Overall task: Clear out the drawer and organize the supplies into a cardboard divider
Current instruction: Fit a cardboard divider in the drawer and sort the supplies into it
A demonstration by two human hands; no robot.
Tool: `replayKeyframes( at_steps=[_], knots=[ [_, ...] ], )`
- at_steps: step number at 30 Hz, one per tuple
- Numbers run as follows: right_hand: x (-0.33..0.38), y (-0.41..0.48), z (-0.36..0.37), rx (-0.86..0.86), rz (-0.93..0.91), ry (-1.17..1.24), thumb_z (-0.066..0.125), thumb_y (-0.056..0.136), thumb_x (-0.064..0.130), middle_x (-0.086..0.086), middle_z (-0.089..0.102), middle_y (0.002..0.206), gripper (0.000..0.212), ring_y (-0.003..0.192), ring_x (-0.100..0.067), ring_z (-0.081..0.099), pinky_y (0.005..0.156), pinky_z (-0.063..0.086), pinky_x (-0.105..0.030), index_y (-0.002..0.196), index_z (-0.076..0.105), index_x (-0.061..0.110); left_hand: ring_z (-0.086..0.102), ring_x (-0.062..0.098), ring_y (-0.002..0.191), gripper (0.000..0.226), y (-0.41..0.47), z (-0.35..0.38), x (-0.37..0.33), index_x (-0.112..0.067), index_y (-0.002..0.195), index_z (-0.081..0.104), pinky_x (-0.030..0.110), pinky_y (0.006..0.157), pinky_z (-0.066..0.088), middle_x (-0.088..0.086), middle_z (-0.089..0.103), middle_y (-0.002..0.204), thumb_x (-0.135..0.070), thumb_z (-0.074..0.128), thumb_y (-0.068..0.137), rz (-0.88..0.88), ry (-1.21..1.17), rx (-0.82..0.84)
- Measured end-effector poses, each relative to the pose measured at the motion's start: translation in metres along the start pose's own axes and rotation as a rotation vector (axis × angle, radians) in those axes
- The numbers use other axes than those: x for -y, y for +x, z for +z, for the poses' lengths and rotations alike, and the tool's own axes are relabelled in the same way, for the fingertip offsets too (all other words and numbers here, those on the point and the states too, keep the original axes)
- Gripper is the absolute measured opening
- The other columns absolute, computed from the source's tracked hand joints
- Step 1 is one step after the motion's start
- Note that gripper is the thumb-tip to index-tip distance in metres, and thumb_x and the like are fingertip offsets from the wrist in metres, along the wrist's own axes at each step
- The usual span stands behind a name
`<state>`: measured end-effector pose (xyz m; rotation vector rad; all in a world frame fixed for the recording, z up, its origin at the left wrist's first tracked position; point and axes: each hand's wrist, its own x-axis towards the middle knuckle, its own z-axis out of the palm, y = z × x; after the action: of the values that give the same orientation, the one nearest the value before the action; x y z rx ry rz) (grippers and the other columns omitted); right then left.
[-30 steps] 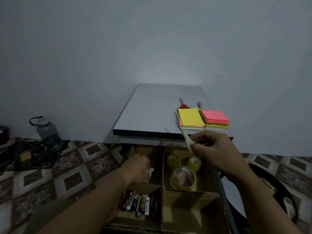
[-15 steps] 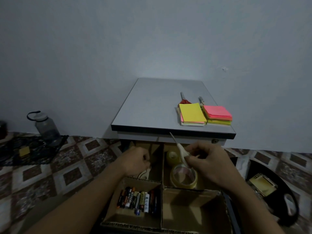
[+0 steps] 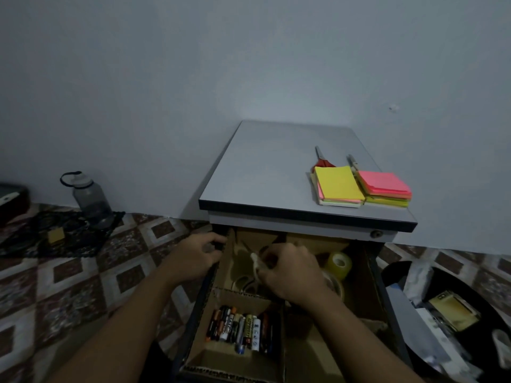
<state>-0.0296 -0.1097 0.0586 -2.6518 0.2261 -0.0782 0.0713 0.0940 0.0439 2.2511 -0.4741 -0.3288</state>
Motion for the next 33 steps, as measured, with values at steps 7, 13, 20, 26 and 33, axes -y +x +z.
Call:
replayKeyframes(
  at_steps=[7,13,20,26,33],
  knots=[
    [0.017,0.013,0.016,0.030,-0.038,-0.452,0.044,0.096,0.047,-0.007,0.067,0.102,0.032,0.122,-0.029,0.042,0.096,0.031,-0.049,0.098,0.061,0.021,0.064,0.012,0.077,0.029,0.009,-0.003,0.006,-0.035,0.113,0.068,0.019,0.060,0.043,0.005,0.071,0.101,-0.015,0.059,0.094,-0.054,-0.052,-0.006],
    [0.020,0.024,0.027,0.189,-0.022,-0.569,0.050,0.093,0.044,-0.011,0.062,0.118,0.036,0.122,-0.032,0.042,0.099,0.026,-0.054,0.115,0.056,0.017,0.060,0.006,0.071,0.027,0.011,-0.003,0.006,-0.034,0.113,0.068,0.018,0.057,0.042,-0.002,0.067,0.093,-0.017,0.061,0.093,-0.049,-0.055,0.002],
    [0.003,0.015,0.027,0.044,-0.071,-0.319,0.045,0.092,0.049,-0.005,0.066,0.111,0.035,0.123,-0.027,0.042,0.098,0.027,-0.051,0.109,0.062,0.024,0.062,0.005,0.080,0.028,0.007,-0.005,0.006,-0.038,0.117,0.065,0.021,0.067,0.047,-0.005,0.068,0.104,-0.023,0.061,0.094,-0.043,-0.015,0.013],
    [-0.002,-0.013,-0.004,-0.046,-0.207,-0.142,0.044,0.092,0.041,0.011,0.064,0.105,0.019,0.113,-0.017,0.041,0.093,0.031,-0.043,0.099,0.060,0.033,0.058,0.005,0.092,0.023,-0.009,-0.011,-0.019,-0.028,0.118,0.066,0.013,0.070,0.042,-0.007,0.063,0.112,-0.031,0.059,0.096,-0.052,0.234,0.058],
    [0.000,-0.018,-0.079,-0.227,-0.284,0.117,0.055,0.093,0.030,0.016,0.061,0.091,0.017,0.091,0.000,0.047,0.073,0.043,-0.020,0.104,0.067,0.031,0.062,-0.003,0.074,0.012,-0.017,-0.040,-0.102,-0.034,0.096,0.071,0.018,0.068,0.046,-0.016,0.067,0.079,-0.041,0.061,0.094,0.130,0.222,0.123]
  ],
)
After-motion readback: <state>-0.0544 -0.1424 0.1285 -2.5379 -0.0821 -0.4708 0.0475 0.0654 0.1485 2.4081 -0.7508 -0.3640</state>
